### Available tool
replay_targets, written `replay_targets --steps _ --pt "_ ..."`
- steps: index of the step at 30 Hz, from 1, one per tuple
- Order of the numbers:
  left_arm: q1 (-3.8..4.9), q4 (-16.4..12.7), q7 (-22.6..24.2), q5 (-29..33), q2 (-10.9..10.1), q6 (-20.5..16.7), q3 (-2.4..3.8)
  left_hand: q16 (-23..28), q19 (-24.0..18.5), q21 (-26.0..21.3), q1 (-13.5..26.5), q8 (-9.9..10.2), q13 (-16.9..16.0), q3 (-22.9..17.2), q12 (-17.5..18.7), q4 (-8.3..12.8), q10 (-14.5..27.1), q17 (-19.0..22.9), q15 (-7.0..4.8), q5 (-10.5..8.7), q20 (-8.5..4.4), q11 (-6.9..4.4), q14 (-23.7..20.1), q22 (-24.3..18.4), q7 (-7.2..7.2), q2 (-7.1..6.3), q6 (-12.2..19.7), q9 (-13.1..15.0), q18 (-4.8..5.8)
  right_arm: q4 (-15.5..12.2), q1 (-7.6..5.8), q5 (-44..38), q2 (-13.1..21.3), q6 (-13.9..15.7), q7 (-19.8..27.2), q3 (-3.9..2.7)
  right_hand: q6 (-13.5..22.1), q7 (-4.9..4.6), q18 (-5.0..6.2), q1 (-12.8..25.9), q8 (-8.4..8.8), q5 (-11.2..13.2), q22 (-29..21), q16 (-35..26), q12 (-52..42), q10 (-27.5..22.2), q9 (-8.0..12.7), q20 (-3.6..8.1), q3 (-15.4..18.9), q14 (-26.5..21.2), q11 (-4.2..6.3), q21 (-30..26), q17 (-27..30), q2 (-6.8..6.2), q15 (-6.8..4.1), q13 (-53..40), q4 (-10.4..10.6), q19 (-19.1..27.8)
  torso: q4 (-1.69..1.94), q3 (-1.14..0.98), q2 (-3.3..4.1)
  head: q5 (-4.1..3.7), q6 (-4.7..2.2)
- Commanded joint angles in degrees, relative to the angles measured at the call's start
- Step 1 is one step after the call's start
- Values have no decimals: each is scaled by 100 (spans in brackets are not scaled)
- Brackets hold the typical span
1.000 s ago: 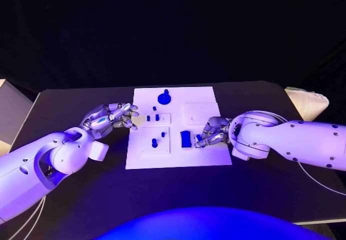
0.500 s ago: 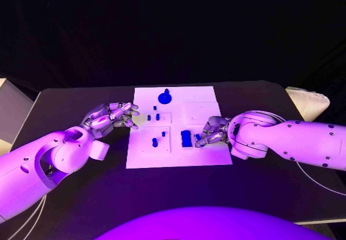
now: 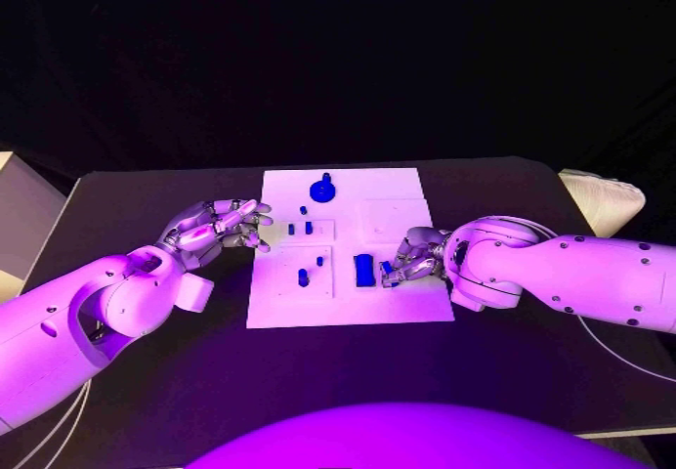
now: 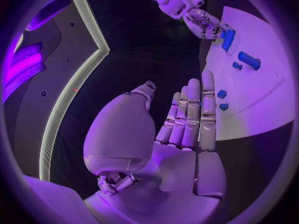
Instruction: Assemble the parts on the task board
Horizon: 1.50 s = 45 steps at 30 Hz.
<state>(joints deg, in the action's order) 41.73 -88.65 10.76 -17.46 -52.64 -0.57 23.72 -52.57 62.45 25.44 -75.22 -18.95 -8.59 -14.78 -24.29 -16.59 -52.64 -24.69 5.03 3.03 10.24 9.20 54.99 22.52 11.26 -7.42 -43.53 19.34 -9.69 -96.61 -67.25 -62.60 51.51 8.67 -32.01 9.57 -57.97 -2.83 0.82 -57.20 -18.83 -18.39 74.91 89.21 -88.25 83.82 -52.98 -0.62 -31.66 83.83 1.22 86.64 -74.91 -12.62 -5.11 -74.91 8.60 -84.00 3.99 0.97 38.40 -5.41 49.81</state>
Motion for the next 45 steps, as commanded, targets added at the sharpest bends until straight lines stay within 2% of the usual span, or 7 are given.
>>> replay_targets --steps 1,8,22,27,34,40,45 --pt "-3 -15 30 -15 4 103 2 -23 31 -31 -7 -31 -7 32 -14 -7 45 -7 12 -8 2 -4 -38 -6 194 61 52 -5 -73 -15 13 -50 -8 -12 -13 5 -13 -43 -17 88 38 172 1419 0 35 505 19 1 135 586 -17 -27 -1370 3 19 -1398 71 -574 -2 -2 1 2 -10" --pt "-3 -14 28 -15 3 103 2 -23 31 -31 -7 -31 -7 32 -14 -7 45 -7 12 -8 2 -4 -38 -6 194 61 52 -5 -73 -38 18 -36 -5 127 3 5 -41 -36 -20 258 30 210 1423 6 23 512 52 0 561 589 -14 -9 -1381 -69 17 -1404 395 -575 -1 -2 2 2 -8" --pt "-3 -17 23 -15 -4 105 2 -23 43 -47 -28 -48 -12 75 -33 -8 59 -9 13 -8 3 -2 -39 -21 195 85 62 -11 -73 -149 31 75 25 336 31 5 -56 -18 -21 284 8 236 1425 9 17 516 57 9 819 590 1 -2 -1387 -60 5 -1408 603 -576 1 -2 0 4 -8" --pt "-3 -17 18 -17 -6 105 2 -23 43 -47 -28 -48 -12 75 -33 -8 59 -9 13 -8 3 -2 -39 -21 195 85 62 -11 -73 -188 32 84 85 338 51 4 -53 -12 -22 157 0 225 1425 11 14 517 57 13 855 591 7 -1 -1390 -38 -1 -1409 590 -576 1 -1 -1 2 -12" --pt "-3 -17 11 -18 -13 103 2 -23 43 -47 -28 -48 -12 75 -33 -8 59 -9 13 -8 3 -2 -39 -21 195 85 62 -11 -73 -303 33 147 262 212 102 3 -39 -18 -25 -392 -8 503 1429 14 14 517 82 14 976 592 3 15 -1396 -37 1 -1409 424 -577 -2 -2 -1 12 -11" --pt "-3 -16 8 -18 -11 103 2 -23 43 -47 -28 -48 -12 75 -33 -8 59 -9 13 -8 3 -2 -39 -21 195 85 62 -11 -73 -388 35 184 356 119 115 3 -50 -15 -26 -608 -9 756 1431 16 9 520 109 12 1037 593 5 22 -1399 -9 1 -1413 382 -577 -5 -2 -1 12 -14" --pt "-3 -15 7 -19 -10 101 2 -23 43 -47 -28 -48 -12 75 -33 -8 59 -9 13 -8 3 -2 -39 -21 195 85 62 -11 -73 -391 38 198 370 129 115 3 -68 -8 -27 -658 -18 787 1433 17 8 521 112 13 1035 593 10 29 -1401 21 -1 -1413 378 -578 -2 -3 2 0 -15"
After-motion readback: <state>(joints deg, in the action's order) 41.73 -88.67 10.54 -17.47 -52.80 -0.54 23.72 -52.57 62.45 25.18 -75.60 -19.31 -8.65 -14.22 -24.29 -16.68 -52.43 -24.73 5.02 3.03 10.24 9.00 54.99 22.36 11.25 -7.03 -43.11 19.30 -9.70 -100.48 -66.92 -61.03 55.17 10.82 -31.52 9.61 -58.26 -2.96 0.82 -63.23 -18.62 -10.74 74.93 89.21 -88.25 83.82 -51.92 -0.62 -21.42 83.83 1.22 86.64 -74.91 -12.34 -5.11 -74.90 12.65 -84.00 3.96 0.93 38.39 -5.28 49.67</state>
